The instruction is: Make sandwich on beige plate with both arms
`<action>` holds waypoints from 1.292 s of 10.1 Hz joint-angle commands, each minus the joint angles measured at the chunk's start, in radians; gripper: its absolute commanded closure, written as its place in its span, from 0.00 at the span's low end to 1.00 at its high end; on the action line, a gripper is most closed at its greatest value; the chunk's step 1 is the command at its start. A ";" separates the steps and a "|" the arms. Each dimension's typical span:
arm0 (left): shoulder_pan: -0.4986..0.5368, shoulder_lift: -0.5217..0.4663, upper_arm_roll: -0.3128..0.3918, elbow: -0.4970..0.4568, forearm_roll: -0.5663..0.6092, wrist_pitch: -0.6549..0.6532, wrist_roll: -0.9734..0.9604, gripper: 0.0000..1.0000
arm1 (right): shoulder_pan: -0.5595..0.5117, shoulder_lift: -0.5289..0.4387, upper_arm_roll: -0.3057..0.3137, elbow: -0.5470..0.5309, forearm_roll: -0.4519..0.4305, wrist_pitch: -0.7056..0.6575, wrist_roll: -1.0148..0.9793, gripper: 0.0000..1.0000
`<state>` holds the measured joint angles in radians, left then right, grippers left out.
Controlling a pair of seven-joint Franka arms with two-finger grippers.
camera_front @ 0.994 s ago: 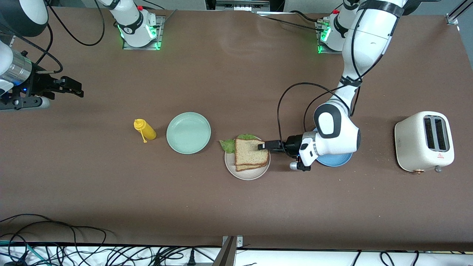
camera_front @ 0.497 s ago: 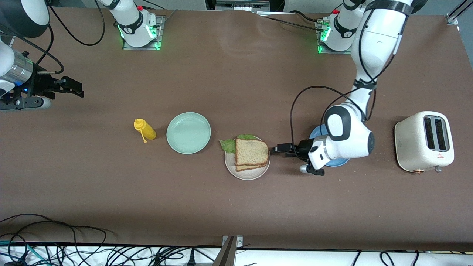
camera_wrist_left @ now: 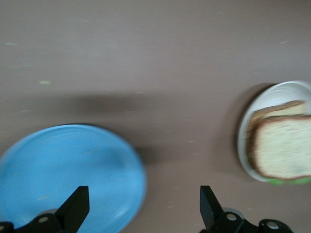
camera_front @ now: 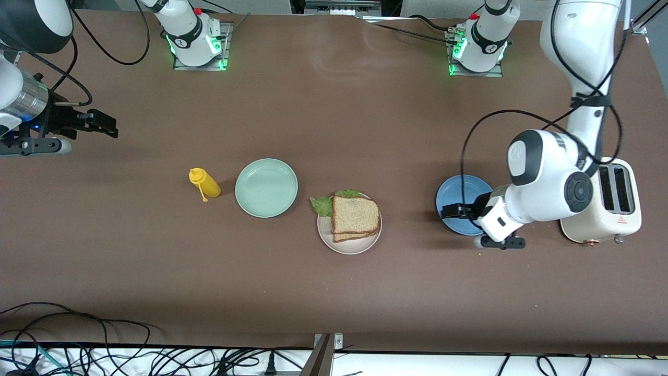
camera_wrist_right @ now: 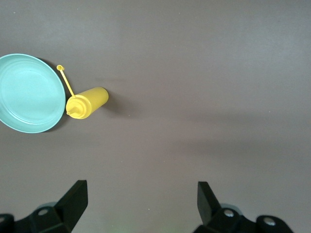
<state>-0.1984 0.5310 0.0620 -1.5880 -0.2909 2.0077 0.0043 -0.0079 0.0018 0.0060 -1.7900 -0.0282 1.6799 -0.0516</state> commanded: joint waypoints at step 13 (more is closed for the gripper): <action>0.139 -0.415 0.044 -0.153 0.411 -0.255 0.031 0.00 | -0.020 -0.113 0.000 -0.133 -0.006 0.157 0.207 0.00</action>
<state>-0.0601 0.2807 0.1164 -1.5106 0.1009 1.6336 0.0249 -0.0144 -0.0132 0.0095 -1.7896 -0.0371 1.7621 0.1882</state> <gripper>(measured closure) 0.000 0.000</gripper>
